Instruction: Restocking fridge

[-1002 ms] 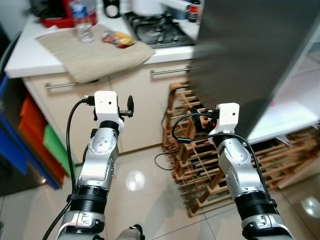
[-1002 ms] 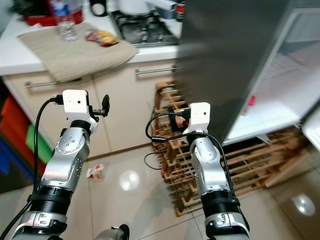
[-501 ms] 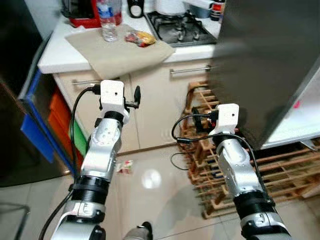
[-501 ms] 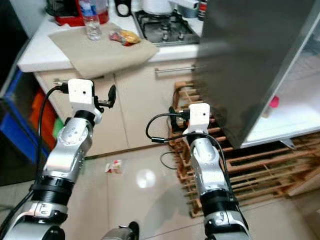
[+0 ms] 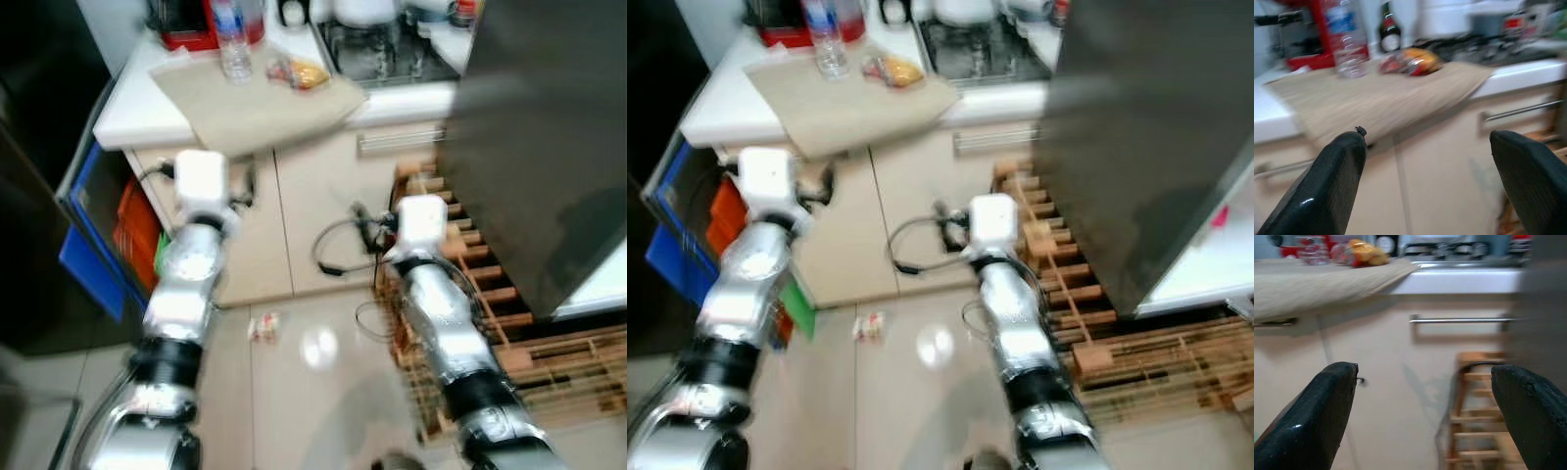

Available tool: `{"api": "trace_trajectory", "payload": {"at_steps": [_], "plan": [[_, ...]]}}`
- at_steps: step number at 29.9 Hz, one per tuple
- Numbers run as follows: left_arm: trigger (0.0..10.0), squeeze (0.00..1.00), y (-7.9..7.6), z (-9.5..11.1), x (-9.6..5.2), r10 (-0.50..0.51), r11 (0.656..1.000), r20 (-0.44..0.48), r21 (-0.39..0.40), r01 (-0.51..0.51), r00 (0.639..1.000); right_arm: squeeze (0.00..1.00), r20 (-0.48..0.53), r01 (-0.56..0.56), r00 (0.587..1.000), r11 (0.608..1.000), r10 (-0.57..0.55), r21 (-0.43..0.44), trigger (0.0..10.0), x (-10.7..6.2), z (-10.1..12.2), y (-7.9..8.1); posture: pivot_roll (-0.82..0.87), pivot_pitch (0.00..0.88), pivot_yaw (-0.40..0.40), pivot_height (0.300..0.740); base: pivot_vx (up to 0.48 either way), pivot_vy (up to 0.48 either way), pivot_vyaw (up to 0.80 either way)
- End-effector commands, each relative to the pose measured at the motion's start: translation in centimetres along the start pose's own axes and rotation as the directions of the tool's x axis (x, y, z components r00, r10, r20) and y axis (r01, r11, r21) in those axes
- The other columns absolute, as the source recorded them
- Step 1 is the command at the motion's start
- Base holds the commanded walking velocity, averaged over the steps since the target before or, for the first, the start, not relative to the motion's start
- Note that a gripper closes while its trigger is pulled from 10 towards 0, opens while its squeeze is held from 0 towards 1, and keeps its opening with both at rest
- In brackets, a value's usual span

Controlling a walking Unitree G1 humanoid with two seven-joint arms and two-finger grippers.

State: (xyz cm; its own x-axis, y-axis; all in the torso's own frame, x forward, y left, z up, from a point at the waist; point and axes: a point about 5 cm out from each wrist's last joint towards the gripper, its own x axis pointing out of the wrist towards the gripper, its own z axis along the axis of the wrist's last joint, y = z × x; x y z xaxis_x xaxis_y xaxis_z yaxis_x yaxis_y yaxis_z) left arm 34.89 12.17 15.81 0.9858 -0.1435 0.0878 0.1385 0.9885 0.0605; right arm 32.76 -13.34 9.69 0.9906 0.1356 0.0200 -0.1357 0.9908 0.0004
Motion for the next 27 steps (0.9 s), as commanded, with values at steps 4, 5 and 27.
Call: {"api": "trace_trajectory", "payload": {"at_steps": [4,5,27], "plan": [[10.0,0.00,2.0,0.9,-0.2,0.048,0.999,0.061,0.016,-0.049,0.997,0.00,0.052,-0.050,0.997,0.999,0.049,0.010,10.0,0.5,1.0,1.9,0.01,0.000,0.056,0.740,0.480,0.000,0.00],[10.0,0.00,2.0,1.0,-0.2,0.046,0.999,0.063,0.019,-0.048,0.997,0.00,0.052,-0.049,0.997,0.999,0.049,0.010,10.0,0.5,1.0,1.9,0.01,0.000,0.056,0.740,0.480,0.000,0.00],[10.0,0.00,0.6,1.8,0.6,0.010,1.000,0.113,-0.008,-0.009,0.994,0.00,0.105,-0.078,0.991,0.997,0.080,-0.022,10.0,1.3,2.8,1.5,0.01,0.000,0.002,0.740,0.480,0.000,0.14]]}}
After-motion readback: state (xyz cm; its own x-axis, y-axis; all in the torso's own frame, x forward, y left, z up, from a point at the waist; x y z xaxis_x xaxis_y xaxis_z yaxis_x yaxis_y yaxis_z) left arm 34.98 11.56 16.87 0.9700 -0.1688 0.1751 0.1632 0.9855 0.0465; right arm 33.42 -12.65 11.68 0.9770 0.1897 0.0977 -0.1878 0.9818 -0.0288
